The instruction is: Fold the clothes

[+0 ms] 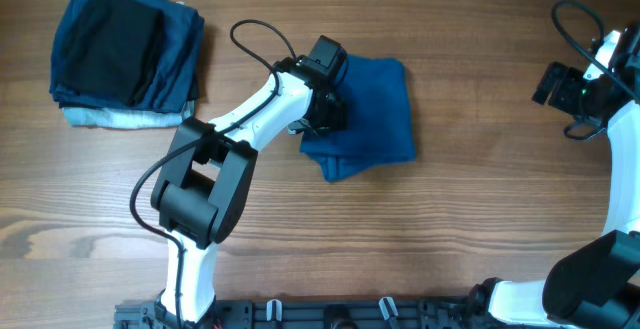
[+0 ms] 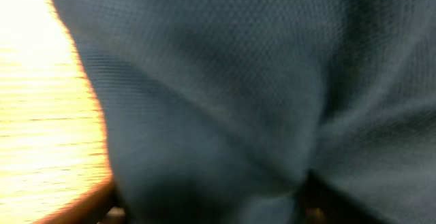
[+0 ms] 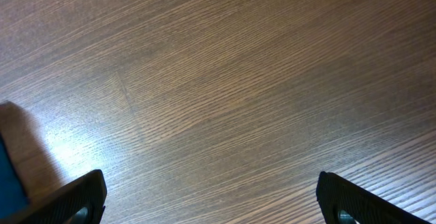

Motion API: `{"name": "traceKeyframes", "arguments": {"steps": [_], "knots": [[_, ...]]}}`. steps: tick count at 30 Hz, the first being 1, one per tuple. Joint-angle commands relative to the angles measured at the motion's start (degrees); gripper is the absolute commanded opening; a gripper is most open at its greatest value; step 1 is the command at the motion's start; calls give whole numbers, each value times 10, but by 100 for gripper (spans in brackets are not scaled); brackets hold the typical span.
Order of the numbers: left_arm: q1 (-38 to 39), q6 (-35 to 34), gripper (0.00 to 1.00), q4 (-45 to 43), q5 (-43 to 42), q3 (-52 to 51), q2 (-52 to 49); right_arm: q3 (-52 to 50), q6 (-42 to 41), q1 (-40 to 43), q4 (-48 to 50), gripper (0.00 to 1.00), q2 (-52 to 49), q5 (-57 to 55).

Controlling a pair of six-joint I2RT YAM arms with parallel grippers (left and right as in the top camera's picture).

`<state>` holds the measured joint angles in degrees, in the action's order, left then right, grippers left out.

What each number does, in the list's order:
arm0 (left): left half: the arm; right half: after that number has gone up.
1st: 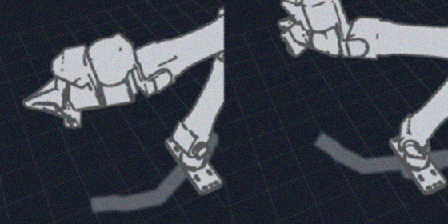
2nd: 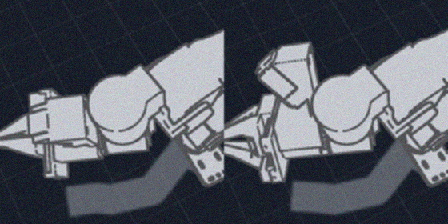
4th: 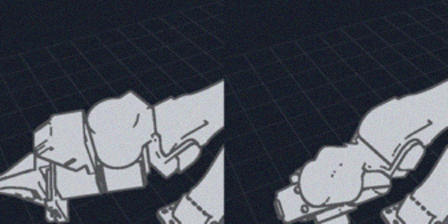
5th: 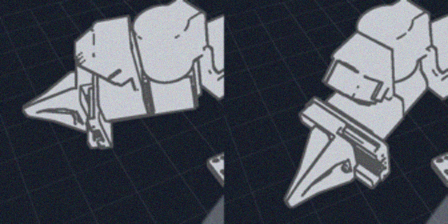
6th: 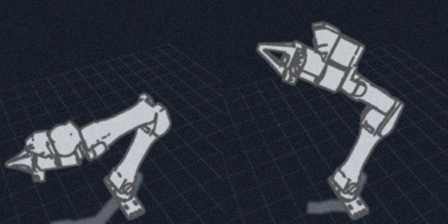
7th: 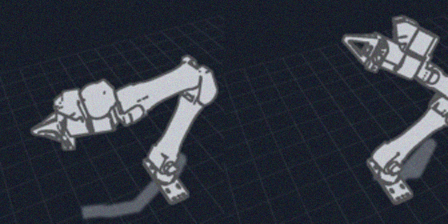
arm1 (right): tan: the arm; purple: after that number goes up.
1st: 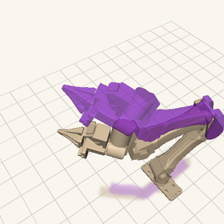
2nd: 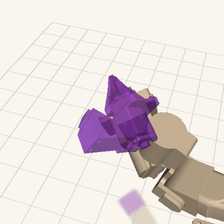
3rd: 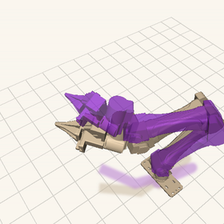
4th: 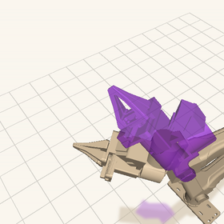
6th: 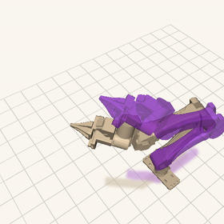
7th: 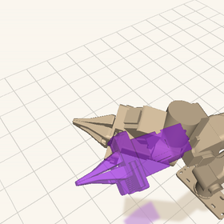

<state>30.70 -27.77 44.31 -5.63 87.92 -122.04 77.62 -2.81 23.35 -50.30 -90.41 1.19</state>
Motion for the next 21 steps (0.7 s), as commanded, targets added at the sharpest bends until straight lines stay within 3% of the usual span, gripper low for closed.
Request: {"name": "traceKeyframes", "arguments": {"steps": [1,3,8,15,21], "knots": [[0,-2,42,6,-14,0,-26,3,-6,-1,2,99,7,-8],[0,-2,39,12,-14,0,-26,3,-6,-1,2,100,7,-8],[0,4,4,10,-10,2,-22,3,-6,-1,2,100,7,-8],[0,21,4,-5,108,10,62,3,-6,-1,2,99,7,-8],[-14,31,4,-25,115,10,124,3,-6,-1,2,100,7,-8]]}}
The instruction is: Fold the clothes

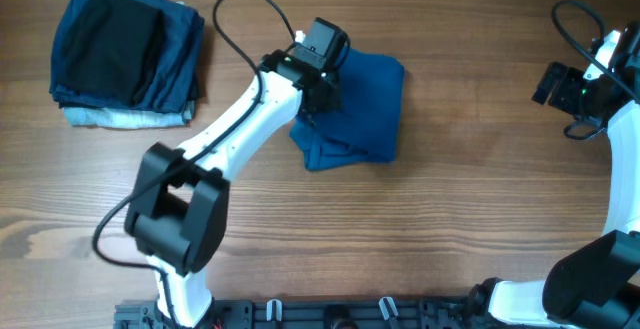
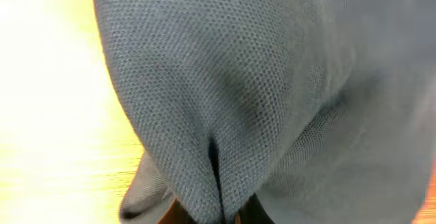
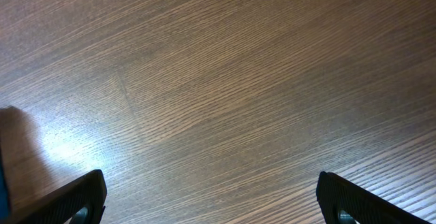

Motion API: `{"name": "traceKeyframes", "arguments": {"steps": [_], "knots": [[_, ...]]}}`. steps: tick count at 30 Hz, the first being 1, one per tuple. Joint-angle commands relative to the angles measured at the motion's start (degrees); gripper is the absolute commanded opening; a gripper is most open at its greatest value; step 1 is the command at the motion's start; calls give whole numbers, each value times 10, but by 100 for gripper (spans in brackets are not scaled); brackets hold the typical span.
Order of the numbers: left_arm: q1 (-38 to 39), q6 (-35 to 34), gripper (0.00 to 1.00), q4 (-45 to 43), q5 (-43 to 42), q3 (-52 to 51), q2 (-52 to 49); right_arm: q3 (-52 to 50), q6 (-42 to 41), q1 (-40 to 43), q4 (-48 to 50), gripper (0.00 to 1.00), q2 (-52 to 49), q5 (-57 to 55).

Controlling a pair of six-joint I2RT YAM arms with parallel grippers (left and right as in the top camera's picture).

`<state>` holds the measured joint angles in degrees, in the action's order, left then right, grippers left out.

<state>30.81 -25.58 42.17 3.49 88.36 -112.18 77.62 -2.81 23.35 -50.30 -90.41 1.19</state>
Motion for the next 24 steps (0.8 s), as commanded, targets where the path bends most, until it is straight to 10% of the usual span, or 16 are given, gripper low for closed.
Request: {"name": "traceKeyframes", "arguments": {"steps": [1,6,14,18,24], "knots": [[-18,9,4,-1,24,6,26,3,-6,-1,2,100,7,-8],[-21,9,33,23,-59,5,9,3,-6,-1,2,99,7,-8],[-18,9,31,-5,-97,5,-11,3,-6,-1,2,99,7,-8],[-24,9,57,-10,-8,5,-11,3,-6,-1,2,99,7,-8],[-73,9,58,-32,-42,5,-8,3,-6,-1,2,99,7,-8]]}}
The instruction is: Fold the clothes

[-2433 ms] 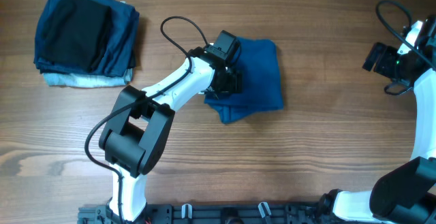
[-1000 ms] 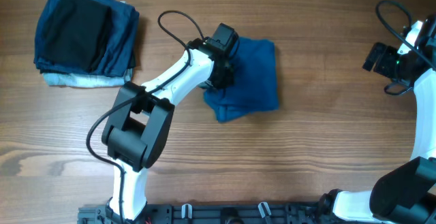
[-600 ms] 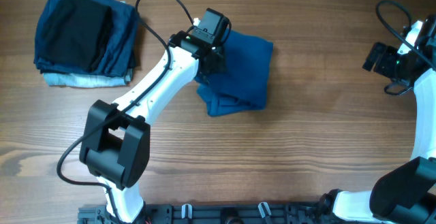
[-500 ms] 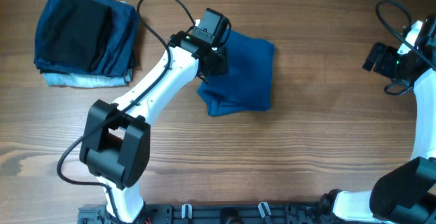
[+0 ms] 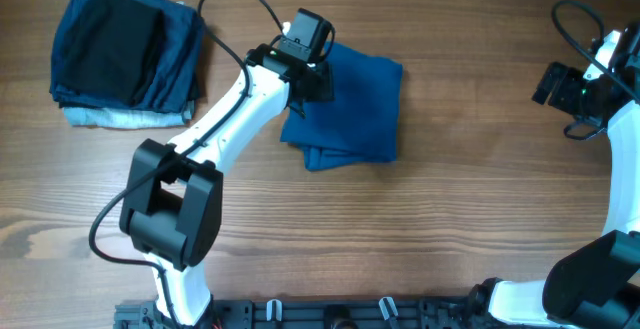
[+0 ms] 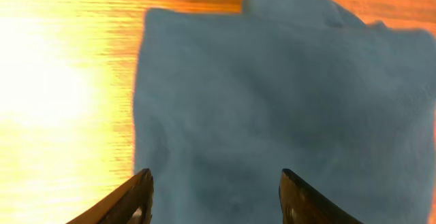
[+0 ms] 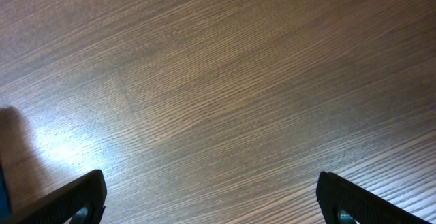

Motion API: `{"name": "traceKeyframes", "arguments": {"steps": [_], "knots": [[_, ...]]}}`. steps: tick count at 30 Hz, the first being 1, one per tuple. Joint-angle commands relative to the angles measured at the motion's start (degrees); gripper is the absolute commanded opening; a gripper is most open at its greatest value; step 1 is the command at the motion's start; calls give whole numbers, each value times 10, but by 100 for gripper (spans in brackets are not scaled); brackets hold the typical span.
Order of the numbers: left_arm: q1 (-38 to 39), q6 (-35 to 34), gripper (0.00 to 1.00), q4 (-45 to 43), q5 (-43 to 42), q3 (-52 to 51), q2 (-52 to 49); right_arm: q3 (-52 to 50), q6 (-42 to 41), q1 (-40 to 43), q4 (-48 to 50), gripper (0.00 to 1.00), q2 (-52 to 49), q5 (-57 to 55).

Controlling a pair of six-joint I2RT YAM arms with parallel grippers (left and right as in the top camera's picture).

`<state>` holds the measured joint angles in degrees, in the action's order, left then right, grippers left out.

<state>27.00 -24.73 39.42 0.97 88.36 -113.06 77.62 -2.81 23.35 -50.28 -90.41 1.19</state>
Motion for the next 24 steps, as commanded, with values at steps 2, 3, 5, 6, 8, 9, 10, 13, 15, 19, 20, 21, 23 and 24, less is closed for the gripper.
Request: {"name": "traceKeyframes", "arguments": {"steps": [2,3,5,6,8,9,10,13,15,19,20,21,23,24], "knots": [[-71,-9,59,-26,-75,5,14,3,-6,-1,2,99,7,-8],[-84,-19,59,-33,-100,5,17,3,-6,-1,2,99,7,-8],[-142,-27,59,-50,-213,5,21,3,-6,-1,2,100,7,-8],[-153,-27,59,-49,-223,5,21,3,-6,-1,6,100,7,-7],[-181,-25,59,-40,-229,5,21,3,-18,-1,50,100,7,9],[-197,-25,63,-39,-228,5,21,3,-60,-1,44,100,7,66],[-212,-25,76,-39,-228,5,21,1,-70,-3,38,100,6,188],[-224,-25,100,-39,-228,5,21,-3,-46,-70,43,99,-4,251],[-224,-25,100,-39,-228,5,21,-3,-42,-145,47,99,-29,232],[-224,-25,100,-39,-228,5,21,-3,-34,-294,110,99,-138,139],[-224,-25,100,-39,-228,5,21,-3,-34,-321,137,100,-175,137],[-224,-25,100,-39,-228,5,21,-3,-34,-337,152,99,-198,138],[-224,-25,100,-39,-228,5,21,-3,-50,-370,177,99,-239,115],[-224,-25,100,-39,-228,5,21,-3,-57,-378,179,99,-247,88]]}}
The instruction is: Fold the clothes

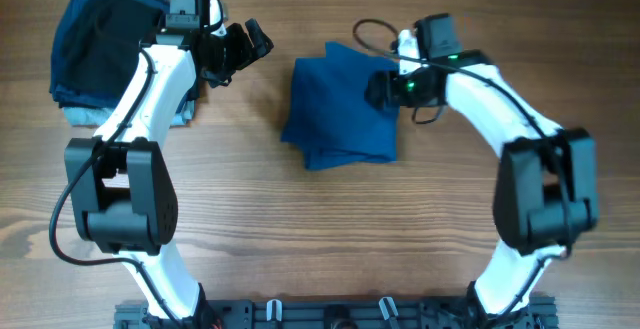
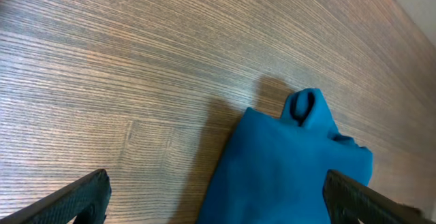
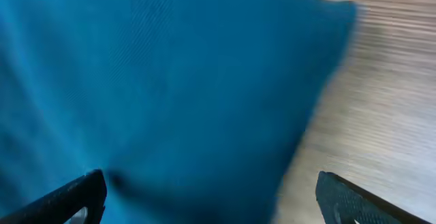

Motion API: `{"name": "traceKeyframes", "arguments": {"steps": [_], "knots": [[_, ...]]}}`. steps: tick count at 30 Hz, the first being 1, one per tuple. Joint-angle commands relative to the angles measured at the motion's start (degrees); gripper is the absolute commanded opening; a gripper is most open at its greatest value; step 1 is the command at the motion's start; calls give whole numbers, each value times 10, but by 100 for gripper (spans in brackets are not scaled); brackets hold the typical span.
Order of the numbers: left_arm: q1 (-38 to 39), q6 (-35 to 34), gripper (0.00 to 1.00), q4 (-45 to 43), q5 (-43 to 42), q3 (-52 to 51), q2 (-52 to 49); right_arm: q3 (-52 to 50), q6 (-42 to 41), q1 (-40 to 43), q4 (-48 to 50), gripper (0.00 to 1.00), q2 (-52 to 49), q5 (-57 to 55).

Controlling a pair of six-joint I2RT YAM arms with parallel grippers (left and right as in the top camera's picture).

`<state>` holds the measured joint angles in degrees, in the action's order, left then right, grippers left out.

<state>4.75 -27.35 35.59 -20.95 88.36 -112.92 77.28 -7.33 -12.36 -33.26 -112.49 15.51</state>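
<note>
A folded blue garment [image 1: 340, 114] lies in the middle of the table, with a small bunched fold at its top edge [image 2: 304, 106]. My left gripper [image 1: 250, 49] hangs open to the left of it, apart from the cloth, and its wrist view looks at the garment's [image 2: 293, 166] left part between the wide-spread fingers [image 2: 87, 193]. My right gripper [image 1: 378, 87] stands open at the garment's upper right edge. Blue cloth [image 3: 170, 81] fills most of the right wrist view, between the spread fingertips [image 3: 354, 200]. Neither gripper holds anything.
A stack of folded clothes [image 1: 110, 59], dark blue and black on top with a pale layer below, sits at the far left, just behind my left arm. Bare wooden table [image 1: 330, 239] surrounds the garment.
My left gripper has moved from over the garment's left edge to the left, beside the stack. My right arm has come from the far right edge to the garment's right side, still open.
At first my left gripper was shut on the garment's left part. By 1.6 s ago the cloth lay slightly further left, still held. Then the left gripper was open above it. Now it is away to the left and the right gripper is at the garment.
</note>
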Motion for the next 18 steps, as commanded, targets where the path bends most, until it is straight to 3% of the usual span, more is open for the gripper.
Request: {"name": "traceKeyframes", "arguments": {"steps": [1,3,4,6,8,9,12,14,18], "knots": [[-2,1,100,-1,-9,5,20,0,-19,-28,7,99,-32,-84],[-2,1,100,-1,-9,5,20,0,-19,-30,6,99,-33,-87],[-2,1,100,-1,-9,5,20,0,-20,-28,6,95,-33,-87],[-2,1,100,-1,-9,5,20,0,-51,-23,-7,60,-33,-105],[-2,1,100,0,-9,5,20,0,-58,-12,-22,12,-33,-128],[-2,1,100,-1,-9,5,20,0,-62,-7,-26,4,-33,-128],[-2,1,100,0,-9,5,20,-2,-57,14,-34,5,-34,-132],[-2,1,100,0,-9,5,20,-16,-32,28,-29,23,-34,-150],[-2,1,100,-1,-9,5,20,-61,12,42,18,38,-37,-162]]}}
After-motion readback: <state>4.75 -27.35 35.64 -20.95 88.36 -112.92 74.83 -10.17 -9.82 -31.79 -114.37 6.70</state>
